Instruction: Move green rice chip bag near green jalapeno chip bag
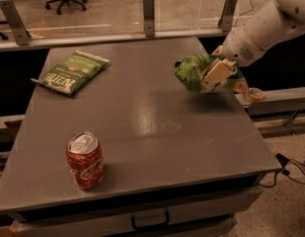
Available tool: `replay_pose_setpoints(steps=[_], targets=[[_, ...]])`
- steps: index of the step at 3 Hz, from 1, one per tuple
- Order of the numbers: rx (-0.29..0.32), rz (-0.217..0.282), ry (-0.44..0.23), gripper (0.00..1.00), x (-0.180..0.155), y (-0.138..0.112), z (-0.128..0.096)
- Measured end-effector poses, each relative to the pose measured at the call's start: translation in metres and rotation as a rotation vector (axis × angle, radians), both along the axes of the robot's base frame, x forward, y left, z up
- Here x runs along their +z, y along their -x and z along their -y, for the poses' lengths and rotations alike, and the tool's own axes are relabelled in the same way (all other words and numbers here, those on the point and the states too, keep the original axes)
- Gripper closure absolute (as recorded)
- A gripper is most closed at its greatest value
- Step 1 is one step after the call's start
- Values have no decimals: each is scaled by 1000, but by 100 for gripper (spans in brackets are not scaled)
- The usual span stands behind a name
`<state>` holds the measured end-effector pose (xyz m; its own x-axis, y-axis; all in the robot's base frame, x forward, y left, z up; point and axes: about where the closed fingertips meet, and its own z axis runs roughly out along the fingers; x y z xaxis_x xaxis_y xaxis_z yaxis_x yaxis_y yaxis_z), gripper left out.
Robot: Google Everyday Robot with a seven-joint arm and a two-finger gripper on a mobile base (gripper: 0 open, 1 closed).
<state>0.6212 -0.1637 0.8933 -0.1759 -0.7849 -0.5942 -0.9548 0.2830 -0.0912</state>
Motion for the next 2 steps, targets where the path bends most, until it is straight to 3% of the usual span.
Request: replay_pose_setpoints(steps=[1, 2], targets=[[-3, 141, -16, 100, 59, 4, 10], [-3, 141, -16, 100, 59, 4, 10]])
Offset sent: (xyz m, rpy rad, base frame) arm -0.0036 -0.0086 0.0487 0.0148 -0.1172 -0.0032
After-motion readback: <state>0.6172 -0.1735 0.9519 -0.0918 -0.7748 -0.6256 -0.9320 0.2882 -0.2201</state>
